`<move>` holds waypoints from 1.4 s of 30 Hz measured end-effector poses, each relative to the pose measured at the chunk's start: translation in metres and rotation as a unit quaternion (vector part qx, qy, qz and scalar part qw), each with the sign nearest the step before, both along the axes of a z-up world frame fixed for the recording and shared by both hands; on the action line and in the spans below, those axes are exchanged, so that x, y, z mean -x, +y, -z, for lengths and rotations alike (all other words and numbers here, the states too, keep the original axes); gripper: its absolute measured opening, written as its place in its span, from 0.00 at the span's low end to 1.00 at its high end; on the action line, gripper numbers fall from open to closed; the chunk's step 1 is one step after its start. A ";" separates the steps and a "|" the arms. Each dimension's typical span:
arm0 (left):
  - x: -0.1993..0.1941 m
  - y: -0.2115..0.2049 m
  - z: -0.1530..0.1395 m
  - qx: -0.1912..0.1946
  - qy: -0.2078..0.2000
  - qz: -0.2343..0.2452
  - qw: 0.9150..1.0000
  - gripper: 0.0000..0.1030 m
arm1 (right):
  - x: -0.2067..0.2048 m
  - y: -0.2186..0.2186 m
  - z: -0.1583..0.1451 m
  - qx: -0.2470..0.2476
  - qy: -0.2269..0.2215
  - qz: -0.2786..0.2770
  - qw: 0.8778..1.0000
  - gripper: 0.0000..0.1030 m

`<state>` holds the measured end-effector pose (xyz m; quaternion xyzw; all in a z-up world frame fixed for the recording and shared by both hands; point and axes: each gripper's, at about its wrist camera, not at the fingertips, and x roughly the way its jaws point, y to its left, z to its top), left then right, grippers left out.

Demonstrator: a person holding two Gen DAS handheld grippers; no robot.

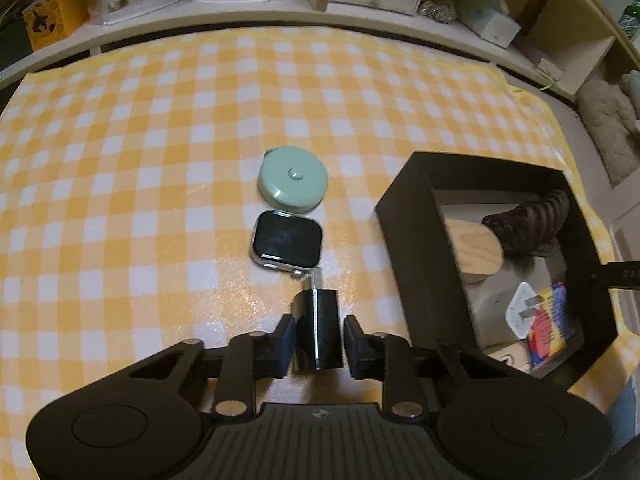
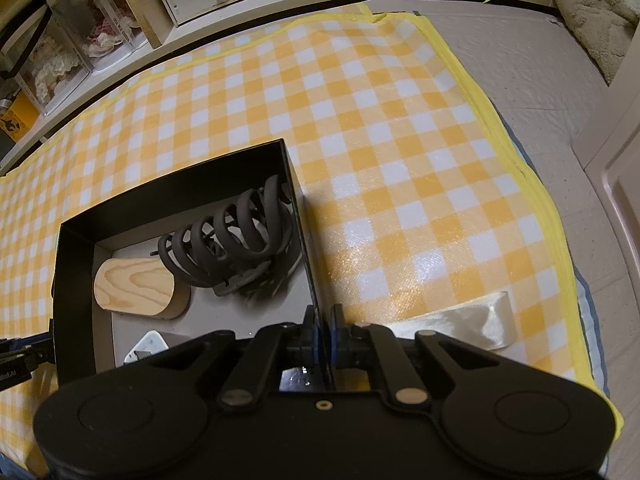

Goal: Organize rigid objects

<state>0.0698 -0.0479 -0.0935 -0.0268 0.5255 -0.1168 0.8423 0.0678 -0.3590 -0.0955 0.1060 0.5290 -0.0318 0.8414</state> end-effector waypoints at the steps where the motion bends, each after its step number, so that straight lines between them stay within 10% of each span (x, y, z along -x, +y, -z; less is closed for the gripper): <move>1: 0.000 0.002 0.000 0.005 0.002 -0.005 1.000 0.26 | 0.000 0.000 0.000 0.000 0.000 0.000 1.000 0.06; 31: 0.013 -0.012 -0.011 0.066 0.024 0.067 0.995 0.24 | 0.000 0.000 0.000 0.000 0.001 -0.001 1.000 0.06; 42: 0.010 -0.010 -0.001 0.059 0.047 0.043 0.996 0.46 | -0.001 0.000 0.000 0.000 0.001 -0.001 1.000 0.06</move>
